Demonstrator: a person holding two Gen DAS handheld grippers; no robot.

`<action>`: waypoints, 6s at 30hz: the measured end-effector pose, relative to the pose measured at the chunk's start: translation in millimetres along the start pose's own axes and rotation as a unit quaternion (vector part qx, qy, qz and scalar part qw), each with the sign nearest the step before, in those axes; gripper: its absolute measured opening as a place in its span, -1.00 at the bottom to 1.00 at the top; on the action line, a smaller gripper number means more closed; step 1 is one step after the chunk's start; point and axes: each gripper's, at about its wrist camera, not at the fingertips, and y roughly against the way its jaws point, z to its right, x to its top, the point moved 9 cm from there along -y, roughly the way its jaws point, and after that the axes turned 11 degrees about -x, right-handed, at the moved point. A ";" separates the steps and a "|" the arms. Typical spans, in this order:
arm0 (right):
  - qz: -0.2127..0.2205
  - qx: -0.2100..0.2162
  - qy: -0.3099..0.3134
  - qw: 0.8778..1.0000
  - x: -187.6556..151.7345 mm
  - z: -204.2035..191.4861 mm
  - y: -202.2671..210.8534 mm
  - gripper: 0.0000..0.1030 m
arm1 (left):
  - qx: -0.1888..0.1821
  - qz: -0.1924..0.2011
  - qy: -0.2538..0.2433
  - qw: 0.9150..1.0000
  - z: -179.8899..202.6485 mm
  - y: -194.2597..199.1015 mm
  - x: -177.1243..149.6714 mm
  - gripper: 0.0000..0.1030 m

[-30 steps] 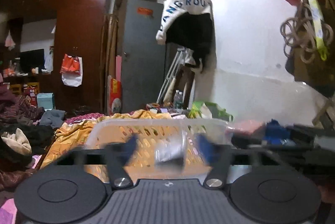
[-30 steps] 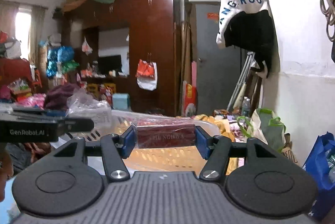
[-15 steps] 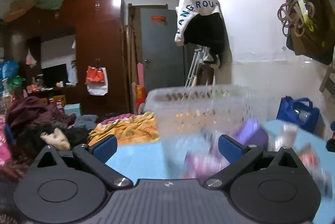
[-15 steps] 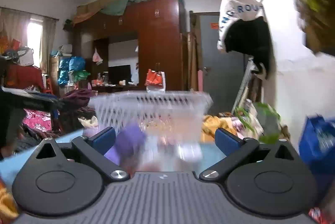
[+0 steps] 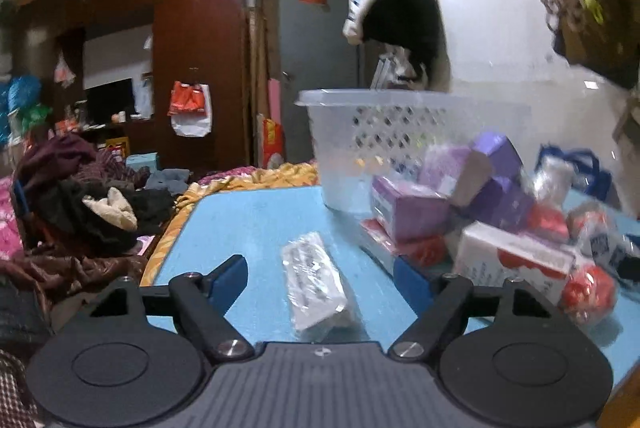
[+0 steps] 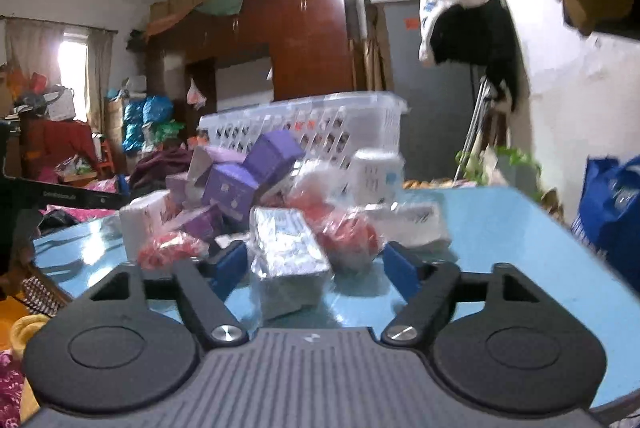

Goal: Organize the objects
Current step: 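Grasp another clear bagged packet with left tool while right tool grasps the plastic-wrapped grey box, then lift the bagged packet into the basket with left tool while right tool releases the grey box there, then grasp the white 'THANK YOU' box with left tool while right tool grasps the red mesh bag, then drop the white box into the basket with left tool while right tool drops the red bag there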

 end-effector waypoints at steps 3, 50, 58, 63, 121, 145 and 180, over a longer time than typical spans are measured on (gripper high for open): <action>-0.004 0.004 0.012 1.000 -9.3 -4.0 2.8 0.06 | 0.009 -0.019 -0.006 1.000 1.5 -1.5 -4.8 0.62; 0.098 0.016 0.010 0.995 125.5 -7.4 -14.7 -0.10 | -0.095 0.140 0.010 0.986 50.2 12.0 110.1 -0.14; 0.049 -0.012 0.028 0.998 164.5 -25.4 -116.8 -0.10 | -0.074 0.084 0.020 0.994 44.5 -78.9 174.9 -0.14; 0.028 -0.023 0.030 0.999 160.4 -18.9 -144.2 -0.09 | -0.059 0.056 0.017 0.997 42.5 -113.1 177.0 -0.12; -0.064 0.018 0.011 0.998 13.9 8.8 -30.2 -0.09 | -0.113 0.016 -0.054 0.992 94.8 -0.2 -17.2 0.57; -0.030 0.012 0.012 0.999 26.1 2.1 -15.5 -0.09 | -0.086 0.047 -0.058 0.993 79.3 26.0 -26.0 -0.31; 0.028 -0.025 0.033 0.999 137.7 -1.9 -76.5 1.00 | -0.100 0.079 -0.001 0.992 49.3 -47.9 136.9 0.65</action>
